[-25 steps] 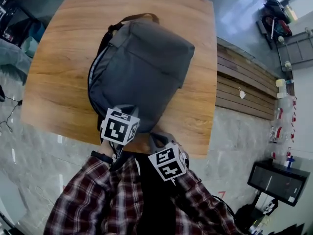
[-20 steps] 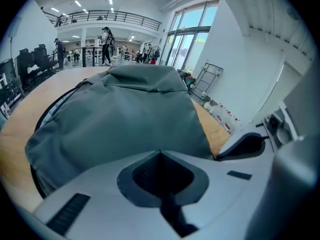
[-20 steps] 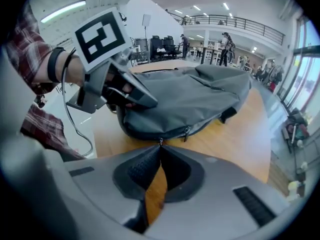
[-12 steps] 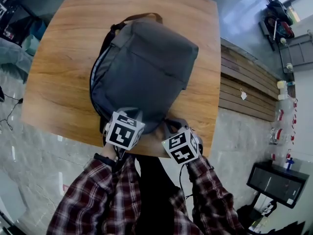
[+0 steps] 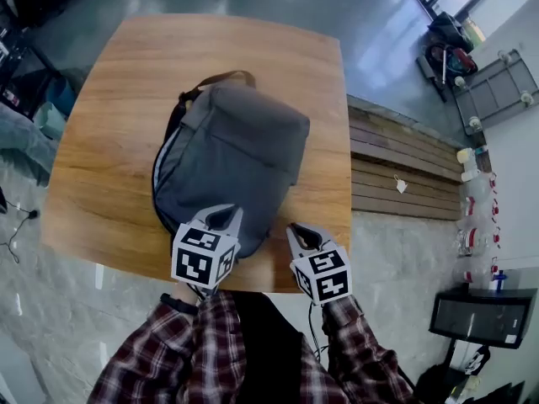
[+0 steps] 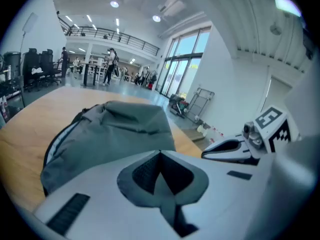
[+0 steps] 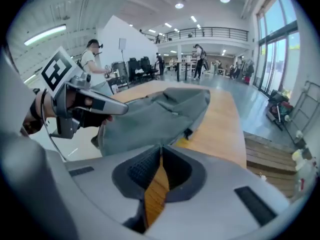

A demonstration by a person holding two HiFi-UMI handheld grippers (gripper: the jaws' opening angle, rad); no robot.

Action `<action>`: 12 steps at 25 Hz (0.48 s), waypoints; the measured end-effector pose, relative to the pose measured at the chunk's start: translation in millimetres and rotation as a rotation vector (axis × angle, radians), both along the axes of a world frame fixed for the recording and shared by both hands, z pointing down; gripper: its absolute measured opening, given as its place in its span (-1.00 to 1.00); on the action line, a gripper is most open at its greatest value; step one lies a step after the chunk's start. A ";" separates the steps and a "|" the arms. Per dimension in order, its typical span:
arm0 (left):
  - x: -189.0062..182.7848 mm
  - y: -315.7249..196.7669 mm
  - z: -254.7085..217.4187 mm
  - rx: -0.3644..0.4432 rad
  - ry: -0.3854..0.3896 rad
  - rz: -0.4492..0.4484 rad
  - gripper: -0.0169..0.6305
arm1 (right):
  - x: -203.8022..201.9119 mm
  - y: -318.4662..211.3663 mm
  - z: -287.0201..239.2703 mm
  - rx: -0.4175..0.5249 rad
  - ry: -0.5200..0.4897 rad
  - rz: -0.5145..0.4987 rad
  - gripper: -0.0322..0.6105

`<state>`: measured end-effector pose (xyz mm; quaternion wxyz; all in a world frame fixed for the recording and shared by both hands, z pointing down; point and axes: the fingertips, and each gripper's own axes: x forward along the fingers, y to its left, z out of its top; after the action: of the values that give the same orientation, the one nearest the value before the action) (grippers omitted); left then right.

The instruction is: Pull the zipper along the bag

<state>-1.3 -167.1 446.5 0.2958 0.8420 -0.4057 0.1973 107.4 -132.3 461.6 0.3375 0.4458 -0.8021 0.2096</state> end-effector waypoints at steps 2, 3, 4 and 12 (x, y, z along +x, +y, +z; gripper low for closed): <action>5.6 -4.9 -42.0 0.083 0.067 -0.031 -0.92 | -4.6 -10.7 -37.8 0.077 -0.058 0.034 -0.83; 8.0 -7.3 -63.4 0.131 0.090 -0.042 -0.92 | -9.4 -16.9 -58.7 0.122 -0.090 0.046 -0.83; 10.1 -9.2 -84.2 0.181 0.106 -0.051 -0.92 | -15.0 -22.7 -80.3 0.170 -0.125 0.056 -0.83; 16.5 -6.9 -205.4 0.499 0.154 -0.056 -0.92 | -51.2 -35.3 -216.2 0.514 -0.271 0.061 -0.87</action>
<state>15.2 -174.1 241.1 0.1145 0.8900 -0.4410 0.0182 56.2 -167.6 245.3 0.0967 0.5084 -0.8530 0.0673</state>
